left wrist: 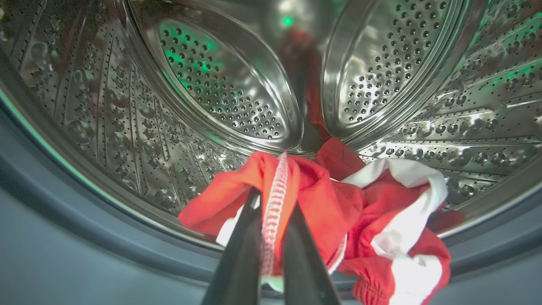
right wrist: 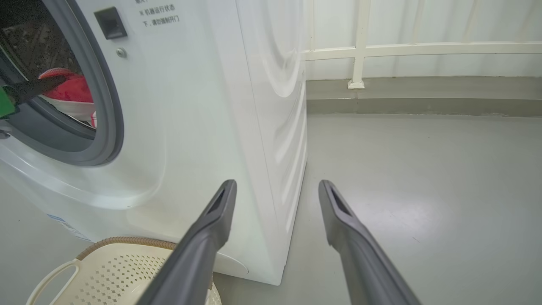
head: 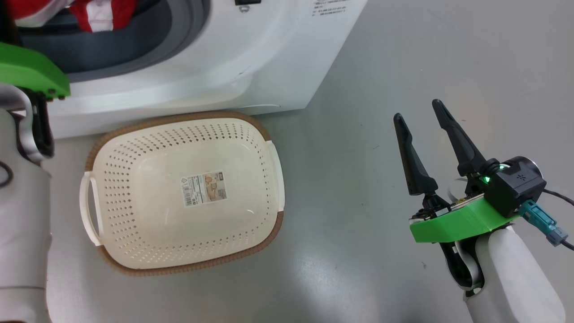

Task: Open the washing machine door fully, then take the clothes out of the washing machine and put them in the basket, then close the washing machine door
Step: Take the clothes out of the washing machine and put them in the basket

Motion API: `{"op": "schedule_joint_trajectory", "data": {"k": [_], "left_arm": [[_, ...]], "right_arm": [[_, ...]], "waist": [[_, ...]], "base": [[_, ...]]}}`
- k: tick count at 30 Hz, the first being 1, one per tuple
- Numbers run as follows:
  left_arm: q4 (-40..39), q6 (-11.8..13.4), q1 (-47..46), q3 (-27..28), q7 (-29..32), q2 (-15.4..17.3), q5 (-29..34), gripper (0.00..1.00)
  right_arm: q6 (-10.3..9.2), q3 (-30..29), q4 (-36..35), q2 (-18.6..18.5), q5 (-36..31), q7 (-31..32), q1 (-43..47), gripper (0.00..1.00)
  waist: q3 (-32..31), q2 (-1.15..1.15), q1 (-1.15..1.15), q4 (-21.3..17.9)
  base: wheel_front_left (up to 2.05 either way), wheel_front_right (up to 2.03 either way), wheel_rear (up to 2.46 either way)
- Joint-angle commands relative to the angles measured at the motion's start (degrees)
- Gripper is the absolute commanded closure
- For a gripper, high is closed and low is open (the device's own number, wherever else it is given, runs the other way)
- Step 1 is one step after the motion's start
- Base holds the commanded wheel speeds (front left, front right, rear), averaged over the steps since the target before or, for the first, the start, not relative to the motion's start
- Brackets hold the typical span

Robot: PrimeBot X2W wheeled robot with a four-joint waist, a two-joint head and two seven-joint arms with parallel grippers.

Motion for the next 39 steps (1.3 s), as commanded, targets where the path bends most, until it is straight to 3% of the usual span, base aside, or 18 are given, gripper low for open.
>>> {"op": "schedule_joint_trajectory", "data": {"k": [1,17,39], "left_arm": [[-4.74,0.38,2.64,0.55,-0.71,3.07,1.55,1.0],[-23.04,1.99,16.29,1.7,-0.75,1.44,4.93,1.0],[-37.74,1.81,32.1,0.93,-0.75,-2.38,4.36,1.0]], "right_arm": [[0.03,1.31,-0.92,0.13,-0.44,-0.37,0.68,0.0],[0.03,1.26,-0.21,0.13,-1.25,-0.37,2.42,0.0],[0.03,1.0,0.83,0.13,-1.33,-0.37,5.89,0.0]], "waist": [[-0.7,0.0,0.0,0.23],[-5.31,0.0,0.0,0.81],[-14.29,0.0,0.0,2.67]], "base": [[0.0,0.0,0.0],[0.0,0.0,0.0],[0.0,0.0,0.0]]}}
